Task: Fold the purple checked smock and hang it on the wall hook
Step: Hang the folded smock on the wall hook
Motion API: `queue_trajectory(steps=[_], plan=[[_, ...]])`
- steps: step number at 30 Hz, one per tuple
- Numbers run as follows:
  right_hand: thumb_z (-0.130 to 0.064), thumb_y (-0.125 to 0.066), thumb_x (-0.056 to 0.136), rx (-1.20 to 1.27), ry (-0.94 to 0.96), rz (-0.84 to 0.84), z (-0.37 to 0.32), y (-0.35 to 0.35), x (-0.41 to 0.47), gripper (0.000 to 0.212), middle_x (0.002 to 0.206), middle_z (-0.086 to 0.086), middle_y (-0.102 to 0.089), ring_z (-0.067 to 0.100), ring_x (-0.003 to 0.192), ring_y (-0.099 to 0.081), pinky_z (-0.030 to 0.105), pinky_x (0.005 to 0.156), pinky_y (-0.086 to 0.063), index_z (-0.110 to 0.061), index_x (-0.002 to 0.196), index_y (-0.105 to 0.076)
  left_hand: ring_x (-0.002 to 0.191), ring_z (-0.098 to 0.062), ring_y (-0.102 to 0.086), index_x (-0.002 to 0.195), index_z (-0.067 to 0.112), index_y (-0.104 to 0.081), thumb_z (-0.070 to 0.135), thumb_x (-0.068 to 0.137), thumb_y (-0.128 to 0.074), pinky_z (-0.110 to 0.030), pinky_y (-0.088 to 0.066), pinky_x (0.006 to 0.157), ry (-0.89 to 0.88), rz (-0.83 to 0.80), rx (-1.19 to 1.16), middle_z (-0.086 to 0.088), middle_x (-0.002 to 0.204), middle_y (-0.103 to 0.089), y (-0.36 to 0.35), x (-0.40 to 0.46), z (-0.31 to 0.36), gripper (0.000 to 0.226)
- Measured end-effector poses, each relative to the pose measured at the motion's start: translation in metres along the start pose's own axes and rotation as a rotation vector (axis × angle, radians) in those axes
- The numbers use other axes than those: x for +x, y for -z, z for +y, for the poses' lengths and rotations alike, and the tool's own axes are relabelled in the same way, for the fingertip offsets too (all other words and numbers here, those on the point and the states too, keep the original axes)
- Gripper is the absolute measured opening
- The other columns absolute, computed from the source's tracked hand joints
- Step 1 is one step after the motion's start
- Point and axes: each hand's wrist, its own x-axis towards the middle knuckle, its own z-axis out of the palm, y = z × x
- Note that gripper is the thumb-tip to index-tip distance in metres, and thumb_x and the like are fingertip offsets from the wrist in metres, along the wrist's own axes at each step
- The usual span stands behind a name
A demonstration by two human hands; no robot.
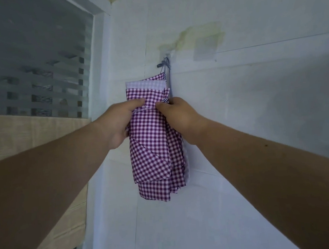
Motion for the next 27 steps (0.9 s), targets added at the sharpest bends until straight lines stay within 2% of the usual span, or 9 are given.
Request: queue_trajectory(steps=[3, 6, 10, 13, 15, 18, 22, 24, 27], plan=[[-0.032, -0.053, 0.102, 0.100, -0.071, -0.007, 0.007, -0.001, -0.001, 0.019, 0.109, 0.004, -0.076, 0.024, 0.101, -0.073, 0.038, 0.092, -0.059, -0.020, 0.105, -0.067, 0.114, -0.027, -0.075, 0.131, 0.019, -0.072, 0.046, 0.100, -0.066, -0.046, -0.055, 0.105, 0.061, -0.103, -0.019, -0.004, 0.121, -0.078, 0.000, -0.008, -0.015, 0.042], [-0.039, -0.050, 0.100, 0.132, -0.116, 0.004, 0.012, -0.004, -0.005, 0.037, 0.112, 0.002, -0.076, 0.022, 0.101, -0.074, 0.041, 0.094, -0.059, -0.017, 0.127, -0.064, 0.117, -0.027, -0.074, 0.135, 0.021, -0.070, 0.051, 0.099, -0.066, -0.047, -0.053, 0.107, 0.111, -0.182, -0.052, -0.005, 0.126, -0.077, -0.002, -0.015, -0.024, 0.047], [-0.041, -0.047, 0.100, 0.116, -0.142, 0.004, 0.015, -0.003, -0.009, 0.037, 0.106, 0.004, -0.078, 0.025, 0.099, -0.075, 0.044, 0.093, -0.060, -0.017, 0.114, -0.071, 0.122, -0.029, -0.070, 0.142, 0.022, -0.063, 0.048, 0.092, -0.076, -0.052, -0.049, 0.112, 0.229, -0.301, 0.039, -0.005, 0.131, -0.075, 0.007, -0.030, -0.046, 0.058], [-0.041, -0.044, 0.101, 0.089, -0.141, 0.027, 0.015, -0.002, -0.009, 0.044, 0.112, 0.010, -0.076, 0.030, 0.106, -0.072, 0.047, 0.097, -0.058, -0.011, 0.118, -0.070, 0.128, -0.037, -0.065, 0.148, 0.024, -0.054, 0.049, 0.074, -0.090, -0.069, -0.045, 0.110, 0.435, -0.371, 0.144, -0.009, 0.138, -0.070, 0.019, -0.040, -0.066, 0.086], [-0.039, -0.044, 0.102, 0.080, -0.138, 0.048, 0.015, -0.003, -0.010, 0.044, 0.116, 0.014, -0.075, 0.032, 0.108, -0.071, 0.047, 0.098, -0.057, -0.007, 0.120, -0.069, 0.129, -0.042, -0.062, 0.147, 0.026, -0.053, 0.056, 0.072, -0.091, -0.077, -0.042, 0.106, 0.525, -0.394, 0.147, -0.013, 0.142, -0.066, 0.019, -0.046, -0.074, 0.090], [-0.031, -0.046, 0.101, 0.095, -0.114, 0.090, 0.014, -0.004, -0.010, 0.033, 0.112, 0.011, -0.074, 0.028, 0.104, -0.072, 0.045, 0.095, -0.059, -0.010, 0.119, -0.064, 0.119, -0.038, -0.071, 0.139, 0.021, -0.062, 0.059, 0.084, -0.078, -0.065, -0.051, 0.106, 0.497, -0.362, 0.075, -0.014, 0.128, -0.075, 0.010, -0.051, -0.079, 0.069], [-0.030, -0.049, 0.102, 0.158, -0.184, 0.059, 0.013, 0.000, -0.008, 0.032, 0.111, 0.010, -0.075, 0.028, 0.104, -0.071, 0.044, 0.096, -0.058, -0.010, 0.117, -0.069, 0.121, -0.032, -0.071, 0.138, 0.015, -0.066, 0.045, 0.092, -0.074, -0.051, -0.050, 0.112, 0.378, -0.282, -0.018, -0.011, 0.127, -0.076, -0.001, -0.056, -0.079, 0.055], [-0.036, -0.050, 0.103, 0.201, -0.241, 0.034, 0.012, 0.002, -0.009, 0.035, 0.113, 0.008, -0.075, 0.028, 0.106, -0.070, 0.045, 0.099, -0.056, -0.012, 0.118, -0.069, 0.118, -0.032, -0.072, 0.137, 0.012, -0.066, 0.034, 0.093, -0.076, -0.047, -0.055, 0.107, 0.324, -0.225, -0.061, -0.011, 0.124, -0.077, -0.003, -0.056, -0.076, 0.050], [-0.037, -0.045, 0.106, 0.281, -0.236, 0.011, 0.012, 0.001, -0.011, 0.038, 0.118, 0.008, -0.073, 0.028, 0.109, -0.069, 0.047, 0.104, -0.053, -0.013, 0.127, -0.066, 0.110, -0.031, -0.075, 0.136, 0.008, -0.066, 0.021, 0.097, -0.072, -0.041, -0.061, 0.091, 0.305, -0.167, -0.138, -0.013, 0.121, -0.078, -0.004, -0.058, -0.067, 0.041]])
